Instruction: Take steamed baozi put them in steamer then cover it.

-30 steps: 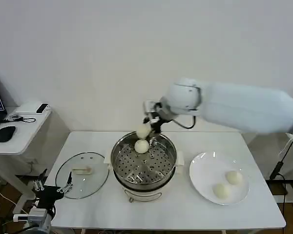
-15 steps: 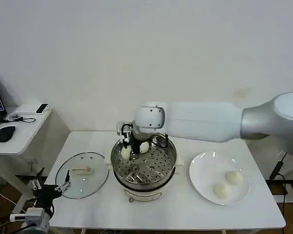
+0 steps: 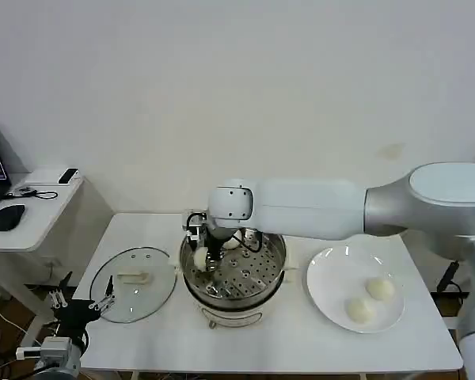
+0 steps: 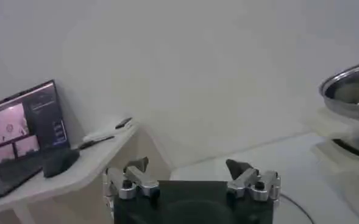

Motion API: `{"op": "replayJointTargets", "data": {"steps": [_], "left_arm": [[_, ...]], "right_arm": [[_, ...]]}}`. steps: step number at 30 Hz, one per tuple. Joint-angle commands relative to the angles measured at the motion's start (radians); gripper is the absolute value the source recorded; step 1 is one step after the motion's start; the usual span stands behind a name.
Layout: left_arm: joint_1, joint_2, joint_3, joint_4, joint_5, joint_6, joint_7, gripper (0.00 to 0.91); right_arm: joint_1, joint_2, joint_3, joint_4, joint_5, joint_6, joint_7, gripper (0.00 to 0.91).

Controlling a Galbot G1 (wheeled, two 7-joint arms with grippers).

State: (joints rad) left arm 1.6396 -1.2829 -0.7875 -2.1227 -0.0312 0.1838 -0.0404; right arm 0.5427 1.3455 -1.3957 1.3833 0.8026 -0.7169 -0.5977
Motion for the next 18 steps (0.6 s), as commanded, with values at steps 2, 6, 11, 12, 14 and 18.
{"op": "replayJointTargets", "data": {"steps": [2,6,11,12,14,18], "left_arm": [[0.001,0.0,0.0,-0.004,0.0,0.001,0.0,0.907],[0.005,-0.001,0.001,-0.009,0.001,0.002,-0.002,0.907],[0.01,-0.007,0.017,-0.028,0.006,0.006,-0.002,0.907],[0.01,-0.008,0.021,-0.032,0.006,0.007,-0.002,0.907],[0.01,-0.009,0.029,-0.041,0.013,0.016,0.003,0.907],[0.015,-0.006,0.042,-0.057,0.019,0.022,0.006,0.907]], "right_arm": [[-0.005,-0.002,0.002,0.001,-0.02,-0.007,-0.016,0.907],[0.047,-0.054,0.024,0.047,-0.053,0.033,-0.057,0.907],[0.144,-0.171,0.015,0.14,-0.101,0.089,-0.107,0.907],[0.161,-0.199,0.012,0.16,-0.106,0.095,-0.107,0.907],[0.195,-0.261,0.003,0.199,-0.138,0.109,-0.116,0.907],[0.252,-0.398,-0.025,0.274,-0.187,0.131,-0.145,0.907]]}}
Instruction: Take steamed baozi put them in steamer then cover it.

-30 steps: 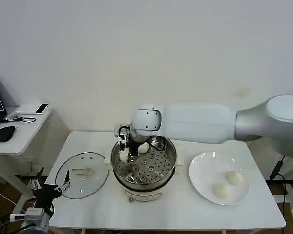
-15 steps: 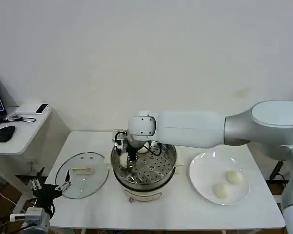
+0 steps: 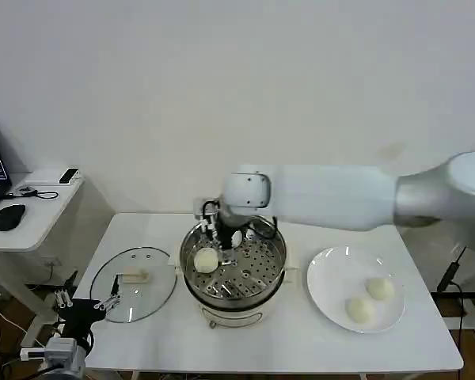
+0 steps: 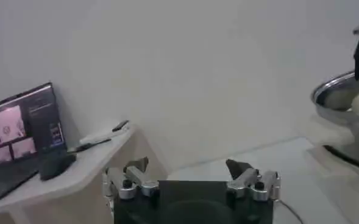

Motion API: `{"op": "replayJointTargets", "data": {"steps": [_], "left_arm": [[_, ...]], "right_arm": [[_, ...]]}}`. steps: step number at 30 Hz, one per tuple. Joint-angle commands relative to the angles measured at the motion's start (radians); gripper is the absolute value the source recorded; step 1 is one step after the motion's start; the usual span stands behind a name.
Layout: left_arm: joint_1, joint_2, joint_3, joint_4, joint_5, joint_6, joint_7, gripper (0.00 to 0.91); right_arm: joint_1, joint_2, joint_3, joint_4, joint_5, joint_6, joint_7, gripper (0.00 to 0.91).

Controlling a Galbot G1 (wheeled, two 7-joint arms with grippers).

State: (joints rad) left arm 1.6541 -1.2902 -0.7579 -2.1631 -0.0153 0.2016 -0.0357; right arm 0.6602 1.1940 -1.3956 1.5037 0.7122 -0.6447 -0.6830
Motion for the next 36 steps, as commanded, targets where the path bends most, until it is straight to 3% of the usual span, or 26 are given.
{"op": "replayJointTargets", "data": {"steps": [1,3,4,10,14,19,21,24,29,30,31,33,34,35,36], "left_arm": [[0.001,0.002,0.015,-0.019,0.006,0.005,0.002,0.907],[0.001,0.005,0.017,-0.025,0.006,0.008,0.003,0.907],[0.001,0.009,0.019,-0.026,0.009,0.008,0.004,0.907],[0.01,0.039,0.023,-0.034,0.018,0.009,0.009,0.907],[0.008,0.049,0.032,-0.028,0.027,0.01,0.011,0.907],[0.006,0.052,0.049,-0.002,0.038,0.006,0.01,0.907],[0.006,0.051,0.054,0.008,0.039,0.004,0.01,0.907],[0.007,0.053,0.058,0.016,0.041,0.001,0.009,0.907],[0.01,0.053,0.061,0.031,0.043,-0.01,0.005,0.907],[0.013,0.052,0.063,0.037,0.047,-0.014,0.004,0.907],[0.014,0.051,0.064,0.039,0.049,-0.015,0.004,0.907],[0.017,0.048,0.067,0.045,0.054,-0.017,0.003,0.907],[0.018,0.047,0.067,0.047,0.058,-0.017,0.003,0.907],[0.018,0.046,0.069,0.047,0.06,-0.017,0.003,0.907],[0.02,0.044,0.069,0.045,0.063,-0.017,0.003,0.907]], "right_arm": [[0.142,-0.278,-0.031,0.164,-0.113,0.062,-0.064,0.907],[0.156,-0.345,-0.051,0.202,-0.195,0.076,-0.083,0.907],[0.158,-0.392,-0.061,0.218,-0.278,0.1,-0.106,0.907],[0.121,-0.666,-0.086,0.3,-0.403,0.18,-0.159,0.907],[0.075,-0.785,-0.071,0.333,-0.445,0.214,-0.17,0.907],[-0.023,-0.952,0.0,0.347,-0.559,0.326,-0.214,0.907],[-0.121,-1.009,0.064,0.343,-0.595,0.358,-0.22,0.907],[-0.177,-1.074,0.066,0.342,-0.673,0.424,-0.237,0.907],[-0.271,-1.121,0.098,0.345,-0.732,0.469,-0.221,0.907],[-0.501,-1.128,0.333,0.337,-0.735,0.478,-0.21,0.907],[-0.63,-1.129,0.464,0.331,-0.742,0.483,-0.208,0.907],[-0.736,-1.114,0.526,0.316,-0.76,0.482,-0.191,0.907],[-0.91,-1.105,0.759,0.307,-0.766,0.483,-0.19,0.907],[-1.087,-1.097,0.886,0.299,-0.772,0.483,-0.188,0.907],[-1.096,-1.075,0.895,0.285,-0.782,0.483,-0.184,0.907]]}}
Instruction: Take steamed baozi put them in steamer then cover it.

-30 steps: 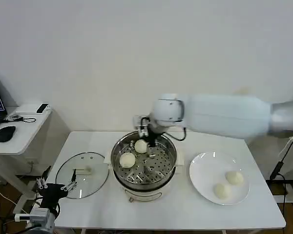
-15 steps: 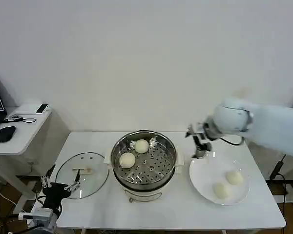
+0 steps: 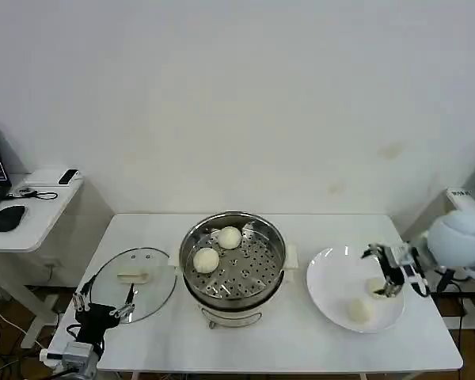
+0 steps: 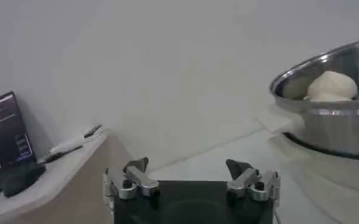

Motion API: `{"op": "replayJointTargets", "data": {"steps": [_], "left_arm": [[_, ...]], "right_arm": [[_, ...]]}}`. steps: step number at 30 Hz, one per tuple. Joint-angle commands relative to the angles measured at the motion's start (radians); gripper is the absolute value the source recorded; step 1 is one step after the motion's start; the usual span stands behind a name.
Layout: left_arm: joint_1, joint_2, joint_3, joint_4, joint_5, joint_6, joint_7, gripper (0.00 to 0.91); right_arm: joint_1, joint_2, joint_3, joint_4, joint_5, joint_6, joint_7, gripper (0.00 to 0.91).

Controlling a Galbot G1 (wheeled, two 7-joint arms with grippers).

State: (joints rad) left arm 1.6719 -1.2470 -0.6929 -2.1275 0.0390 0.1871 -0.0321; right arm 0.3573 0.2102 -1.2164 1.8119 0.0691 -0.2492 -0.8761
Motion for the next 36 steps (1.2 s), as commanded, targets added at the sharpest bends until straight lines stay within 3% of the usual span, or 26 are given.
{"op": "replayJointTargets", "data": {"steps": [1,4,9,25,36], "left_arm": [[0.002,0.0,0.004,0.011,0.008,-0.002,-0.001,0.907],[0.002,-0.004,-0.001,0.008,0.012,0.0,0.0,0.907],[0.01,-0.006,-0.011,0.013,0.014,0.0,-0.001,0.907],[0.017,-0.015,-0.032,0.034,0.015,-0.006,-0.003,0.907],[0.009,-0.016,-0.03,0.042,0.015,-0.005,-0.003,0.907]], "right_arm": [[-0.81,-0.076,0.732,-0.034,-0.137,0.086,0.008,0.907],[-0.955,-0.019,0.884,-0.062,-0.146,0.085,0.002,0.907],[-0.973,0.055,0.878,-0.081,-0.159,0.067,-0.002,0.907],[-0.764,0.199,0.666,-0.221,-0.164,0.035,-0.02,0.907],[-0.741,0.195,0.644,-0.215,-0.159,-0.011,-0.052,0.725]]}}
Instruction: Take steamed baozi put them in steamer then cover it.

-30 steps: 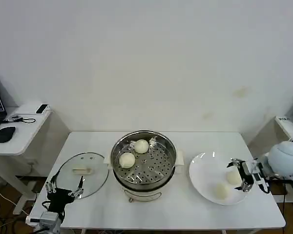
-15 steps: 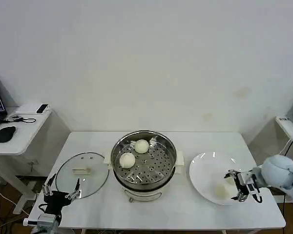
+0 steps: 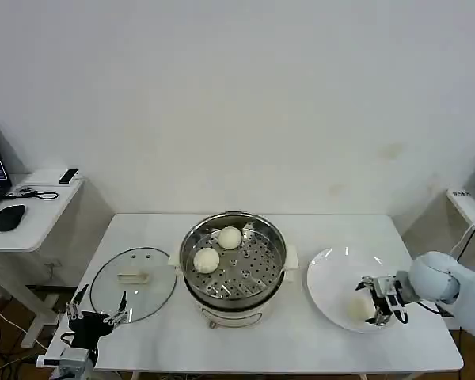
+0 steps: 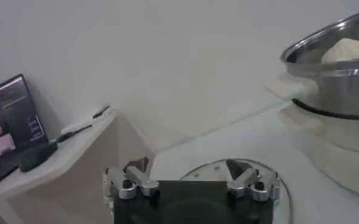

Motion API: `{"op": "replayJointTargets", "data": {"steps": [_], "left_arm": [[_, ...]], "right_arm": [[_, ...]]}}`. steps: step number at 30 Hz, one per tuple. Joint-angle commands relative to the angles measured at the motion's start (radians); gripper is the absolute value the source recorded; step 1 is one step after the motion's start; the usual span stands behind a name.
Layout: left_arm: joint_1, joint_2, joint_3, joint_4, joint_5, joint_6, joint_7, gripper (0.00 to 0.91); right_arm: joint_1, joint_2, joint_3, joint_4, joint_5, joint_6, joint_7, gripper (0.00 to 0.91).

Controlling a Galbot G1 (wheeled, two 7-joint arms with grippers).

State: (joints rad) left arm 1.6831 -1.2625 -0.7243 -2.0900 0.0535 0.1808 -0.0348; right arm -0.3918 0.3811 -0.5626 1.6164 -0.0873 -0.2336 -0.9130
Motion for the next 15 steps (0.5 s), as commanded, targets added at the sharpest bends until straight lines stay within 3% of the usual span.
{"op": "replayJointTargets", "data": {"steps": [1,8,15], "left_arm": [[-0.002,0.0,0.002,0.004,0.0,0.001,0.0,0.907],[-0.002,-0.001,0.004,0.005,0.001,0.001,-0.001,0.907],[0.0,0.0,0.001,0.002,0.0,0.001,-0.001,0.907]], "right_arm": [[0.009,0.023,-0.01,-0.018,-0.003,-0.03,-0.018,0.705],[0.025,0.015,-0.026,-0.019,0.001,-0.044,-0.046,0.524],[0.035,0.014,-0.03,-0.018,0.003,-0.047,-0.065,0.474]]}}
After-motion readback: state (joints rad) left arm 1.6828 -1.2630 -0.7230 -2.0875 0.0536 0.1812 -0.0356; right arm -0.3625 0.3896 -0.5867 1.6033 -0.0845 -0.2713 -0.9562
